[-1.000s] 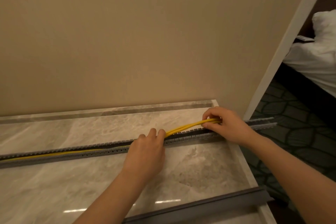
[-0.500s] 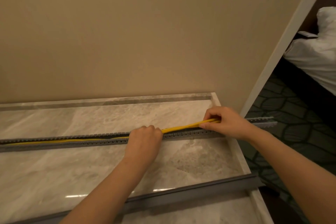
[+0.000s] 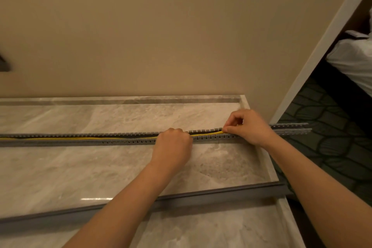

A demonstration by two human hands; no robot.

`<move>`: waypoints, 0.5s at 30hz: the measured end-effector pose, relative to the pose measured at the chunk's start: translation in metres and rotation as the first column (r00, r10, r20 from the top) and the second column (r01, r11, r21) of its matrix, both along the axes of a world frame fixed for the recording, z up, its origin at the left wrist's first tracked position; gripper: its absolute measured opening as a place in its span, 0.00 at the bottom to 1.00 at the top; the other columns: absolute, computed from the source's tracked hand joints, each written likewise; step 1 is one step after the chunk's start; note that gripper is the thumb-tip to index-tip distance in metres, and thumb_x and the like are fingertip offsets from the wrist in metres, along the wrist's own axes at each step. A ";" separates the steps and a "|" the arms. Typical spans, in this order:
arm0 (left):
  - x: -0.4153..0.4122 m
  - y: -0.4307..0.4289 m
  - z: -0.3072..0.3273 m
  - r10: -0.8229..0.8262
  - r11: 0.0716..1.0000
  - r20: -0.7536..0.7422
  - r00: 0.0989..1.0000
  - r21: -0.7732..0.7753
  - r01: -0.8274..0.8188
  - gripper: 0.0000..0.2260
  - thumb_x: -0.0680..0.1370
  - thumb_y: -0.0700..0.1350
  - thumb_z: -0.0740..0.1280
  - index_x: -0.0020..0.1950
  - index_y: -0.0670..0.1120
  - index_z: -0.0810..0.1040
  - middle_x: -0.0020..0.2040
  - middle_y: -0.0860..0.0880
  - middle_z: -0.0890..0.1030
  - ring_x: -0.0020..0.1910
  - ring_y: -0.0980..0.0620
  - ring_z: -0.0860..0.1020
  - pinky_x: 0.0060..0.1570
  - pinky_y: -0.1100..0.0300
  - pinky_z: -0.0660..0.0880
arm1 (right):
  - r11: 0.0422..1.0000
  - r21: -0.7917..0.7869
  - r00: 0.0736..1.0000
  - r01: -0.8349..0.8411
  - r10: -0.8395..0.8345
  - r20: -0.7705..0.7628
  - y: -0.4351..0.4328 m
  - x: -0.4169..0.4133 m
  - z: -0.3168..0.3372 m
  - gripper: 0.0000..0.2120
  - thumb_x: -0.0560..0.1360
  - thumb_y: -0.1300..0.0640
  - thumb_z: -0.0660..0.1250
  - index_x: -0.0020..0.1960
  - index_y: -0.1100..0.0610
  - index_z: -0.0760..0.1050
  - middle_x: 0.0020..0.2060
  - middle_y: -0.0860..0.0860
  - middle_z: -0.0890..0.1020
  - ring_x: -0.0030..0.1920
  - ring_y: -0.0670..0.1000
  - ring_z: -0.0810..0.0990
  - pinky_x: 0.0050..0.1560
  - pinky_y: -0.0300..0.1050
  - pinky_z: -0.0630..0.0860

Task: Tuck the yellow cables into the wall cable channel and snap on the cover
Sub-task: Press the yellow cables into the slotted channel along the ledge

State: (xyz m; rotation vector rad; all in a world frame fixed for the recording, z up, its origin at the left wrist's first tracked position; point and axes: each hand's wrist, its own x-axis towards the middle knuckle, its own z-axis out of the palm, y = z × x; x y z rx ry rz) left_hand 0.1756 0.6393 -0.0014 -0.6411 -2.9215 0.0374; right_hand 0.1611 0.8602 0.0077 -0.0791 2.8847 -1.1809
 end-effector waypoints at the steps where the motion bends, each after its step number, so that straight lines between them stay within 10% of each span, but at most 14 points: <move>1: 0.001 0.001 0.000 -0.012 1.000 -0.003 1.000 0.008 0.012 0.11 0.78 0.44 0.59 0.46 0.43 0.80 0.45 0.45 0.80 0.44 0.45 0.77 0.40 0.54 0.71 | 1.000 -0.001 1.000 0.002 -0.002 0.005 -0.001 0.000 0.000 0.03 0.68 0.57 0.75 0.37 0.54 0.81 0.35 0.49 0.81 0.37 0.48 0.77 0.40 0.44 0.74; 15: 0.006 0.077 0.014 -0.164 0.964 0.045 0.985 0.220 0.151 0.14 0.77 0.46 0.59 0.61 0.45 0.75 0.54 0.48 0.76 0.54 0.47 0.71 0.45 0.53 0.72 | 0.994 0.104 0.999 -0.024 0.028 -0.036 0.006 0.001 0.002 0.06 0.75 0.52 0.66 0.46 0.53 0.80 0.41 0.45 0.78 0.43 0.44 0.75 0.40 0.33 0.68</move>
